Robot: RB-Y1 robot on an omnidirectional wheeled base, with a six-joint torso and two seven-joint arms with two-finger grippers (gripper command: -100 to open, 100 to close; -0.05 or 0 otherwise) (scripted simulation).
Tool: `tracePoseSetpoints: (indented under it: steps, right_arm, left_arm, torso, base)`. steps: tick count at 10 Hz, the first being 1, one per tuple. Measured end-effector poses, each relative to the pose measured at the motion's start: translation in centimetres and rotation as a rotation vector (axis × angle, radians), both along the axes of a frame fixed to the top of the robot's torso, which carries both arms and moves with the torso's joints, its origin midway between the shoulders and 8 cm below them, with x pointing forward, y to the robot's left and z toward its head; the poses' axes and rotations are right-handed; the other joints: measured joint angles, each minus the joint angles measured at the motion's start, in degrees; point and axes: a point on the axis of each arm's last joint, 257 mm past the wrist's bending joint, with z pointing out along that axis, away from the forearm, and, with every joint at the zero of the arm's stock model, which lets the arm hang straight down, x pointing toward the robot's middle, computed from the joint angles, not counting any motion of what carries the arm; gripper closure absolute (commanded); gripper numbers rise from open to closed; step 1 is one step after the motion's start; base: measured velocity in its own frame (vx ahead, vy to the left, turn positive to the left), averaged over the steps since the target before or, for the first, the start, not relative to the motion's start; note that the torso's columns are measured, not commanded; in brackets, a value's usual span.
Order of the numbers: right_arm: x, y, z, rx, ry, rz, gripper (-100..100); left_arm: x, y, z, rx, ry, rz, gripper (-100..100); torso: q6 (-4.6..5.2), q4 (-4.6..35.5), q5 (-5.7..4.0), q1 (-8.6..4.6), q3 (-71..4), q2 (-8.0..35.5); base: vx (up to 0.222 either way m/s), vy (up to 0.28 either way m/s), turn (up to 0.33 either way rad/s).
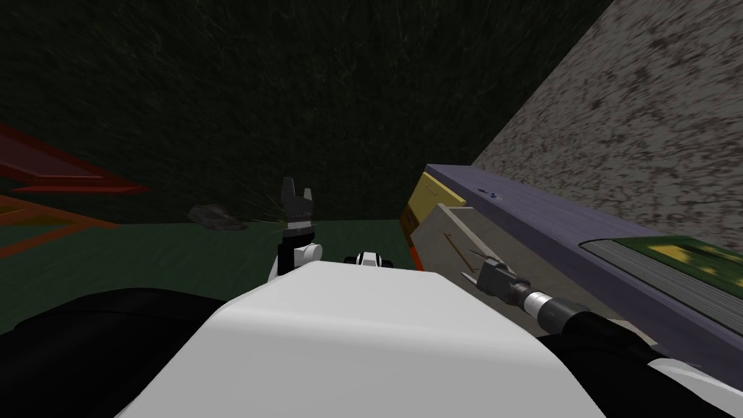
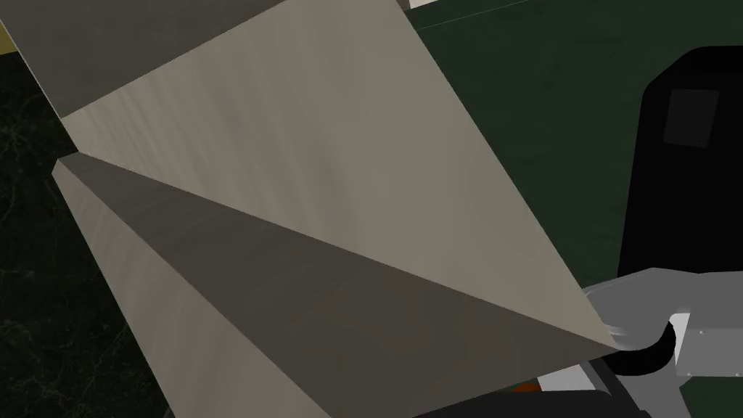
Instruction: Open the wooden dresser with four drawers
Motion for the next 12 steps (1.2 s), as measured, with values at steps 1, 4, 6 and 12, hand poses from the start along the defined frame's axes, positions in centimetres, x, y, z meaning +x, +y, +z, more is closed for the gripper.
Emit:
tracePoseSetpoints:
  steps: [1, 4, 6, 12]
  right_arm:
    - [0.0, 0.2, 0.7, -0.002, -0.001, 0.003, -100]
    - [0.0, 1.1, 2.4, -0.006, 0.000, 0.015, -100]
    - [0.1, 1.6, 3.6, -0.011, 0.003, 0.024, -100]
    - [0.1, 1.6, 3.6, -0.009, 0.004, 0.023, 0]
  left_arm:
    - [0.0, 0.0, 0.0, 0.000, 0.000, 0.000, 0]
    - [0.0, 0.0, 0.0, 0.000, 0.000, 0.000, 0]
    - [0.0, 0.0, 0.0, 0.000, 0.000, 0.000, 0]
    - [0.0, 0.0, 0.0, 0.000, 0.000, 0.000, 0]
  torso:
    - [0.00, 0.00, 0.04, 0.16, 0.00, 0.00]
    - [-0.01, 0.00, 0.04, 0.17, 0.00, -0.01]
    - [-0.01, 0.00, 0.03, 0.15, 0.02, 0.01]
    - [-0.01, 0.00, 0.03, 0.16, 0.02, 0.01]
  base:
    - [0.012, -0.021, -0.035]
    - [0.012, -0.008, -0.031]
    - [0.009, -0.006, -0.019]
    - [0.000, 0.000, 0.000]
